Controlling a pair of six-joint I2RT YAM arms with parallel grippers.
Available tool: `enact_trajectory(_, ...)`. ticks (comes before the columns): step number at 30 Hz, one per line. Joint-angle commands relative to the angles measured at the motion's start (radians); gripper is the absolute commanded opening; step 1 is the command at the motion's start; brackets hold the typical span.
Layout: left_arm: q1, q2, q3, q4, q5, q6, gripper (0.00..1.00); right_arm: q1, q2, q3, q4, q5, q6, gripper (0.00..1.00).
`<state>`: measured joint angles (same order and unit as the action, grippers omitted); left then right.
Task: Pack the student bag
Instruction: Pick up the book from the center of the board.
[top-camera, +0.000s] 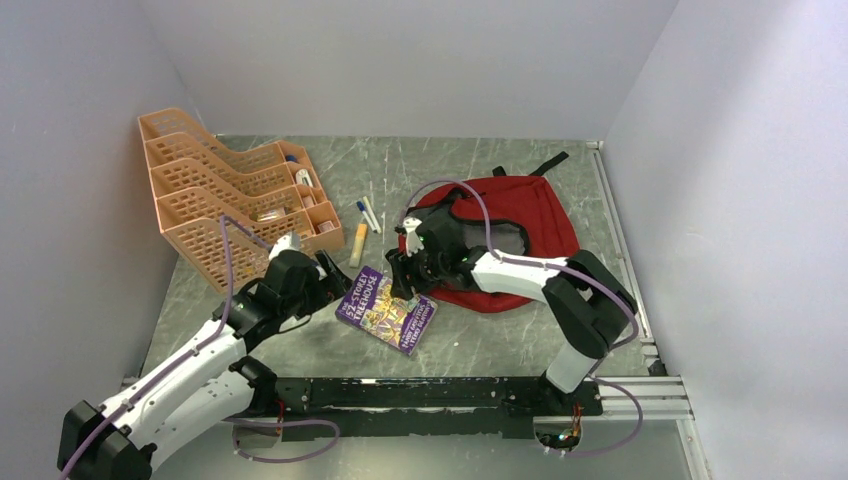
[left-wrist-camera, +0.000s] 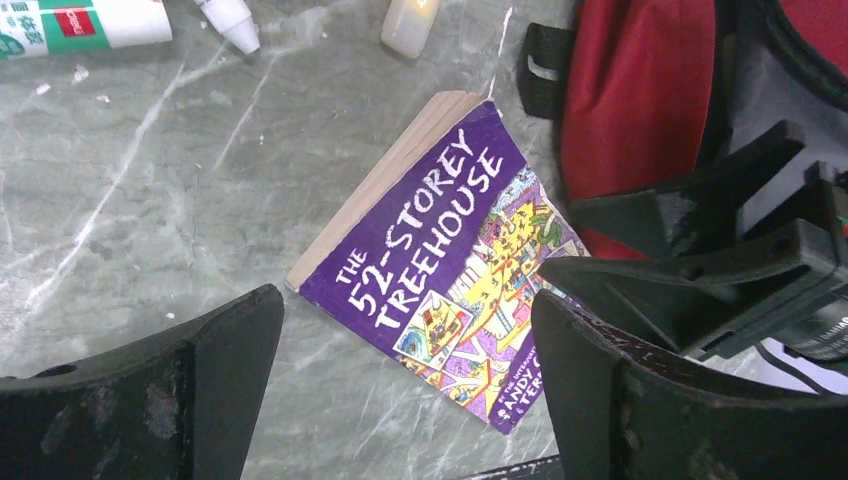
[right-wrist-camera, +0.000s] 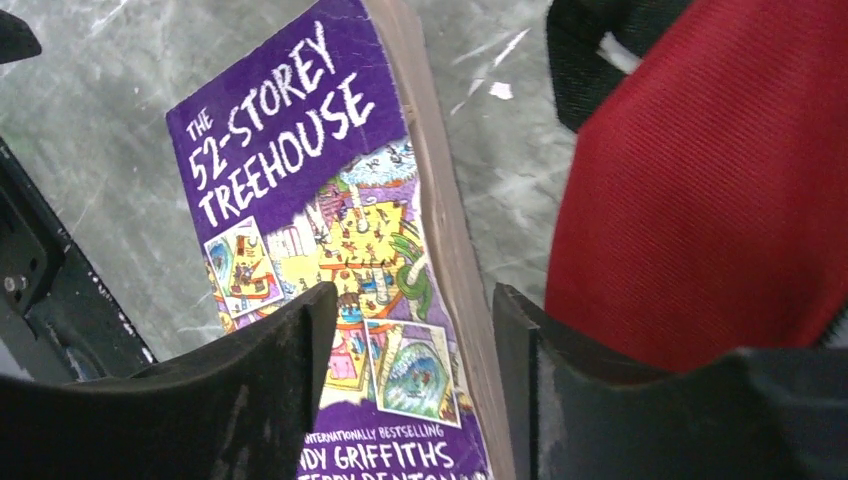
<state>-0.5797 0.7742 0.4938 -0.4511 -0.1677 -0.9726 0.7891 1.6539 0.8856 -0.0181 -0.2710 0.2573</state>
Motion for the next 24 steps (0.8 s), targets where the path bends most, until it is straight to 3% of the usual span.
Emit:
enact_trajectory(1,0.005,-0.007,-0.020,0.000,0.040,-0.046,0.98,-0.001,0.051,0.027,0.012,-0.115,-0.043,0.58)
enact_trajectory(7,0.004,0.000,-0.031,0.002,0.042,-0.050,0.98,0.001,0.090,0.018,0.010,-0.114,-0.057,0.51)
enact_trajectory(11,0.004,-0.001,-0.052,0.021,0.065,-0.081,0.98,0.001,0.109,0.002,-0.012,-0.032,-0.054,0.48)
enact_trajectory(15,0.005,0.016,-0.080,0.055,0.094,-0.107,0.98,-0.001,0.116,-0.024,-0.007,0.049,-0.007,0.40)
enact_trajectory(20,0.005,0.043,-0.092,0.059,0.099,-0.107,0.98,-0.017,0.110,-0.091,0.057,0.067,0.072,0.21)
enact_trajectory(23,0.004,0.042,-0.098,0.067,0.098,-0.109,0.98,-0.039,0.114,-0.132,0.102,0.034,0.109,0.00)
enact_trajectory(24,0.003,0.040,-0.101,0.070,0.098,-0.110,0.98,-0.046,0.115,-0.147,0.115,0.024,0.124,0.00)
